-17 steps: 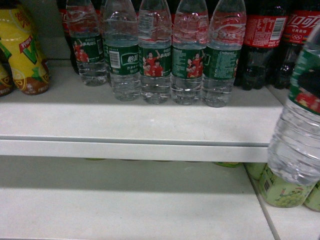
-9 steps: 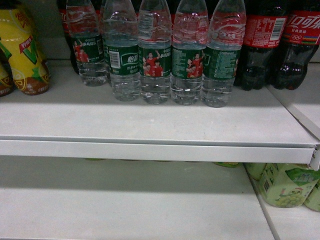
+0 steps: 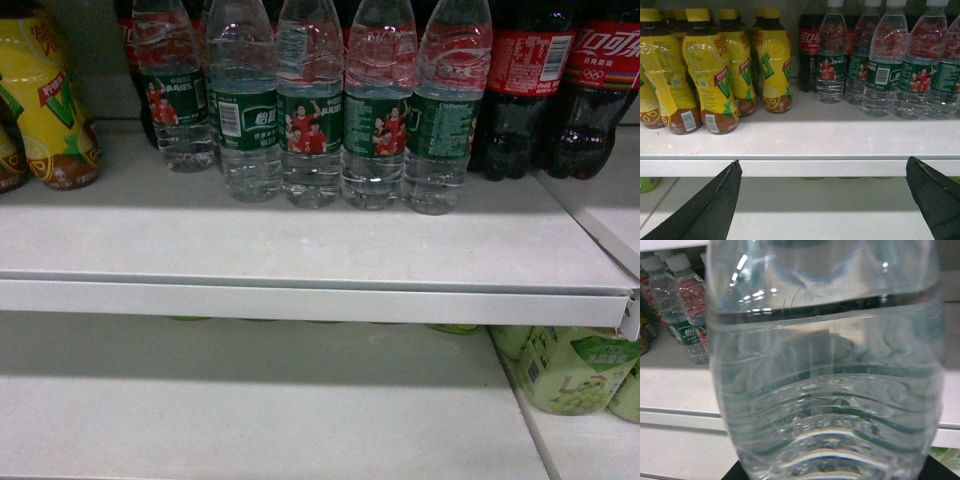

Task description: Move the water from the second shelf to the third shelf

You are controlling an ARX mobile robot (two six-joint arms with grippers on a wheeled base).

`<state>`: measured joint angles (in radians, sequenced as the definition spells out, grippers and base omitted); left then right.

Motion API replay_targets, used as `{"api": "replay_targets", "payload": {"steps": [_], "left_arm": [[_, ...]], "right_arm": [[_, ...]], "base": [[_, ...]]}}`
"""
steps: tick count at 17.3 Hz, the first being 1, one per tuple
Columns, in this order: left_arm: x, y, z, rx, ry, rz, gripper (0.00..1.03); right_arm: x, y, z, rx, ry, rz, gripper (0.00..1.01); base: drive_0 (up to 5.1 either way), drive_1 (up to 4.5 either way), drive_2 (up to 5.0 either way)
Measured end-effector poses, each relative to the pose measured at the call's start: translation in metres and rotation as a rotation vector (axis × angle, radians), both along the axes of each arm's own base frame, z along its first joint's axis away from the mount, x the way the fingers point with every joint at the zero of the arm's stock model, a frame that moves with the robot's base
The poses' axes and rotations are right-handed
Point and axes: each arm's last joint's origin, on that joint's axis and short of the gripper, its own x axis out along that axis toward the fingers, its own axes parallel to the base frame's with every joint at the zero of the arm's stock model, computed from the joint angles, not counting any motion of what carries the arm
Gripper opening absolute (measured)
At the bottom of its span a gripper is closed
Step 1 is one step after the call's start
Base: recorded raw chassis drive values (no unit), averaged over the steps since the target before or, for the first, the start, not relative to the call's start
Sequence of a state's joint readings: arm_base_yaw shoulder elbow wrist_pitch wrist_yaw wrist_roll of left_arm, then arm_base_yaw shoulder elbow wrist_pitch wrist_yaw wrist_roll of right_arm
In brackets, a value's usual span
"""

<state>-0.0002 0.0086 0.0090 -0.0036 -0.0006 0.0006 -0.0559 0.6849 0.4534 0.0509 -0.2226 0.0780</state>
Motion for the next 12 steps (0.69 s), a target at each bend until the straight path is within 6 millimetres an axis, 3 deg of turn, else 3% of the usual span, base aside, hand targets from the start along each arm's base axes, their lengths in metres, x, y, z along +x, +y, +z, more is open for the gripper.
{"api": "replay_targets", "payload": {"steps": [12], "left_arm": [[0.0, 0.0, 0.0, 0.0, 0.0, 0.0, 0.98]], "right_arm": [[-0.0043, -0.0027, 0.0024, 0.005, -0.012, 0.006, 0.4]], "base": [[0.0, 0.0, 0.0]]}}
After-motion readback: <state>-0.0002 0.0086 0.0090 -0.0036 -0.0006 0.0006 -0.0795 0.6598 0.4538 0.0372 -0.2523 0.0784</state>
